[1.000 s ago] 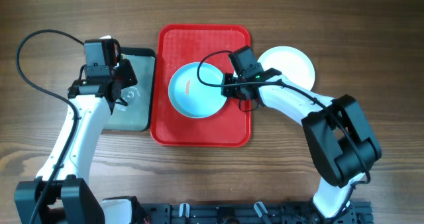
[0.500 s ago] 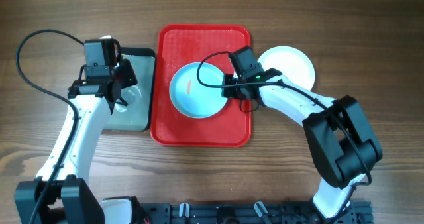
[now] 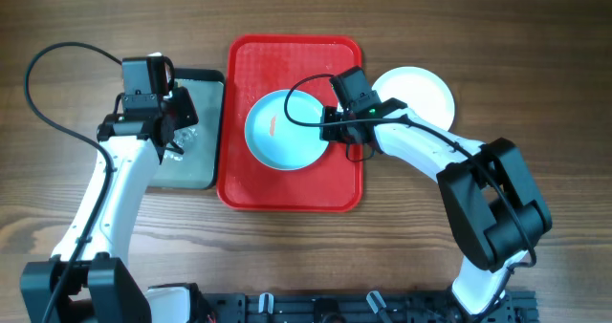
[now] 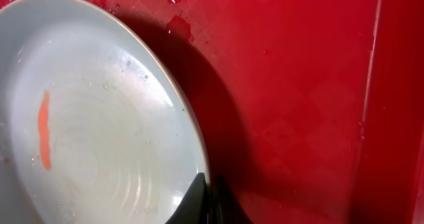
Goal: Clean dirty plates on tray and stack at the side
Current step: 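Grip the light-blue plate rim on the red tray with right gripper, then move the sponge onto the light-blue plate with left gripper, then scrub the light-blue plate with the sponge while right gripper holds rim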
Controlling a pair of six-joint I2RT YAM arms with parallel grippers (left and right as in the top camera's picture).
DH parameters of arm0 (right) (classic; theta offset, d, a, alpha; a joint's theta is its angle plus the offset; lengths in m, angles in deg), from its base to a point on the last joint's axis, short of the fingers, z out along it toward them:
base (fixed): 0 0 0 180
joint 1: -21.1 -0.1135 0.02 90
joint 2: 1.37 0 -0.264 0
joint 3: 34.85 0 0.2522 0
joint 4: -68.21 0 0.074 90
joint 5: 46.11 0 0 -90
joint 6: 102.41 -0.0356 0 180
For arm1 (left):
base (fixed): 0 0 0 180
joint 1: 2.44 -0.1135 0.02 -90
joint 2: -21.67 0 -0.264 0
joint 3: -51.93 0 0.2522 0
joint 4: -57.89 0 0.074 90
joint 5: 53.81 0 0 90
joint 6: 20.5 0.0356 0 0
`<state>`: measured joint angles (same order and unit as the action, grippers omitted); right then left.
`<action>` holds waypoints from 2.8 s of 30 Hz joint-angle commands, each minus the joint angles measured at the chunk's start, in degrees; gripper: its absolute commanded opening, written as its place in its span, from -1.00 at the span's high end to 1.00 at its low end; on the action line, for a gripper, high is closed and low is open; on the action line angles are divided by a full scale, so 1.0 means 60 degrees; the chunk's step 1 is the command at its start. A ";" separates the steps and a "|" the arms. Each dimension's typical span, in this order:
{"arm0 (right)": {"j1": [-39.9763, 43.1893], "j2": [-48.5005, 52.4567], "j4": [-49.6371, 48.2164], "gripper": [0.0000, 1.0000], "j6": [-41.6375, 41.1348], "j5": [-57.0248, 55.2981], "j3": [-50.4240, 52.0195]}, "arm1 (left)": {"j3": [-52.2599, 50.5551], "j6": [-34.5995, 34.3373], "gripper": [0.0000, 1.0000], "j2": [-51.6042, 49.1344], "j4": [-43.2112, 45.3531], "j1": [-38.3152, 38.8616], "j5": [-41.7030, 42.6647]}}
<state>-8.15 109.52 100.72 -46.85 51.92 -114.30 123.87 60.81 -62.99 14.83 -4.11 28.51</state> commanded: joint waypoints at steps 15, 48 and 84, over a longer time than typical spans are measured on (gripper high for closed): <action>0.0029 -0.0270 -0.0015 0.91 0.0029 -0.0168 0.0062 | 0.1111 -0.0244 0.92 -0.0605 -0.0656 0.1566 0.2466; 0.0029 -0.0270 0.0095 0.91 -0.0007 -0.0131 0.0095 | 0.1111 -0.0306 0.92 -0.3483 0.0973 0.3155 0.2561; 0.0029 -0.0270 0.0095 0.91 -0.0007 -0.0127 0.0095 | 0.1111 -0.0310 0.92 -0.4204 0.1035 0.3155 0.2127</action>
<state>-8.15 109.50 101.00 -46.85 51.94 -114.30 129.64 58.73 -85.88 21.08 14.82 42.04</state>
